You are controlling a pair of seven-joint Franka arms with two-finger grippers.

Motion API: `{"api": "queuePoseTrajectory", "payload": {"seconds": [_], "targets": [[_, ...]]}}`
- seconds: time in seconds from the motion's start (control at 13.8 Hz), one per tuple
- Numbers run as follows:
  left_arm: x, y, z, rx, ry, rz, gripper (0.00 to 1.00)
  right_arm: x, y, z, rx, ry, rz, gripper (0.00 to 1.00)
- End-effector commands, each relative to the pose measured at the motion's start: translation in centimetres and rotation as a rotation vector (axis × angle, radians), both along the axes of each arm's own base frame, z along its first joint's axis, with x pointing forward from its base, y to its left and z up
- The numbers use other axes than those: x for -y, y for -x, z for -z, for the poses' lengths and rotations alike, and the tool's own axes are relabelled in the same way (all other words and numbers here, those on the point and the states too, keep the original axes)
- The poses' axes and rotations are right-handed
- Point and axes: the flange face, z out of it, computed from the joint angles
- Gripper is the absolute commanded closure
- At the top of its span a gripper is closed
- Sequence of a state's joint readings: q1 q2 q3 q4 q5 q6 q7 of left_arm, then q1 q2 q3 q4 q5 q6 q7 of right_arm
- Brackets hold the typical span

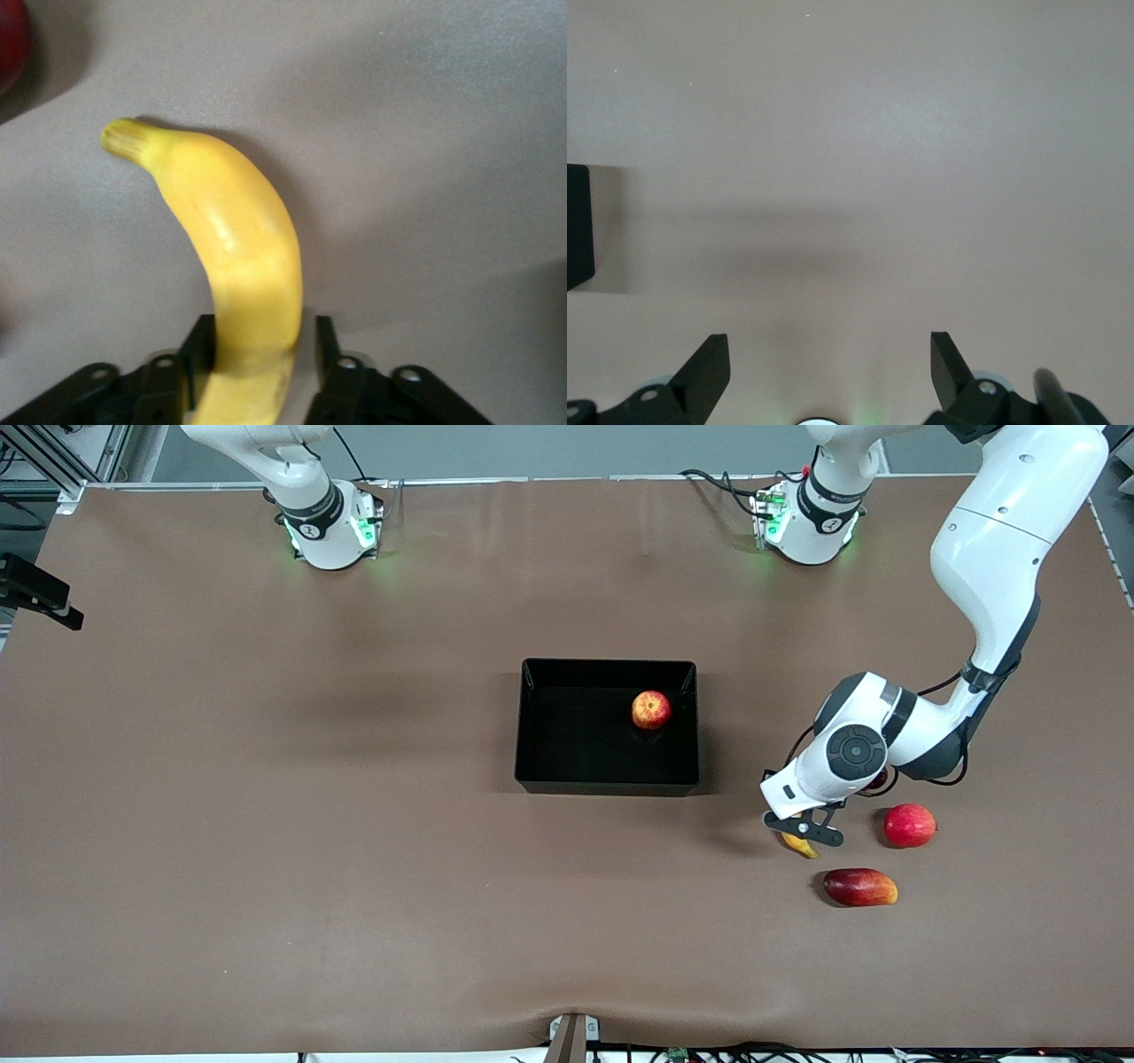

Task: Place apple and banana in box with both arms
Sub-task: 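Close the left gripper on the stem end of the banana, then lift the banana with the left gripper and carry it over the box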

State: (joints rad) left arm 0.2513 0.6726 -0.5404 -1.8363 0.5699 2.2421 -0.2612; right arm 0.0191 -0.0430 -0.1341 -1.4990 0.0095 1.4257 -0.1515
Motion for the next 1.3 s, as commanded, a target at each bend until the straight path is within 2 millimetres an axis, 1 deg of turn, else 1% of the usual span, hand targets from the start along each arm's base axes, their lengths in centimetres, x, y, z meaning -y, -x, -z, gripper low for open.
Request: {"api": "queuePoseTrajectory", "payload": {"seconds": [0.0,0.07,0.14,0.22,0.29,0.43,0.51,0.58,0.65,0.72,0.8,0.87,0.94,1.01,1.16,1.23], "targets": [[-0.2,0.2,-0.4,0.017,-0.012,0.027,0.91,0.5,-0.1,-0.4,0.008,-0.004,0.005,0.0],[0.0,0.1,-1.1,0.023,-0.016,0.029,1.0,0.5,-0.1,-0.4,0.008,-0.005,0.005,0.0],[0.3,0.0,-2.1,0.032,-0.026,0.027,1.0,0.5,-0.1,-0.4,0.008,-0.005,0.005,0.0],[1.3,0.1,-3.8,0.045,-0.029,0.032,1.0,0.6,-0.2,-0.3,0.007,-0.006,0.006,0.0],[2.5,0.3,-6.4,0.059,-0.036,0.042,1.0,0.6,-0.2,-0.3,0.007,-0.006,0.007,0.0],[5.0,1.4,-11.8,0.053,-0.065,0.05,1.0,1.3,-0.2,-0.1,0.004,-0.01,0.02,0.0],[6.2,1.5,-14.7,0.043,-0.041,0.023,1.0,1.2,-0.3,-0.2,0.006,-0.013,0.019,0.0],[7.6,1.9,-16.9,0.017,-0.007,-0.011,1.0,1.2,-0.2,-0.2,0.005,-0.013,0.019,0.0],[9.4,2.3,-18.4,-0.001,0.026,-0.038,1.0,1.3,-0.2,-0.2,0.006,-0.013,0.019,0.0],[11.3,3.0,-19.2,-0.008,0.05,-0.072,1.0,1.4,-0.3,-0.1,0.004,-0.011,0.021,0.0],[13.9,4.1,-19.6,-0.007,0.064,-0.106,1.0,1.4,-0.3,-0.1,0.003,-0.011,0.021,0.0],[16.1,5.1,-19.8,0.001,0.063,-0.146,1.0,1.3,-0.3,-0.1,0.003,-0.013,0.021,0.0],[18.8,6.2,-20.0,0.006,0.069,-0.172,1.0,1.3,-0.3,-0.1,0.003,-0.013,0.021,0.0],[20.8,6.7,-20.1,0.007,0.081,-0.208,1.0,1.4,-0.3,-0.1,0.003,-0.013,0.022,0.0],[25.1,8.0,-19.4,-0.007,0.101,-0.293,1.0,1.7,-0.2,-0.1,0.003,-0.011,0.027,0.0],[27.3,8.8,-18.5,-0.021,0.102,-0.329,1.0,1.7,-0.2,-0.1,0.003,-0.013,0.027,0.0]]}}
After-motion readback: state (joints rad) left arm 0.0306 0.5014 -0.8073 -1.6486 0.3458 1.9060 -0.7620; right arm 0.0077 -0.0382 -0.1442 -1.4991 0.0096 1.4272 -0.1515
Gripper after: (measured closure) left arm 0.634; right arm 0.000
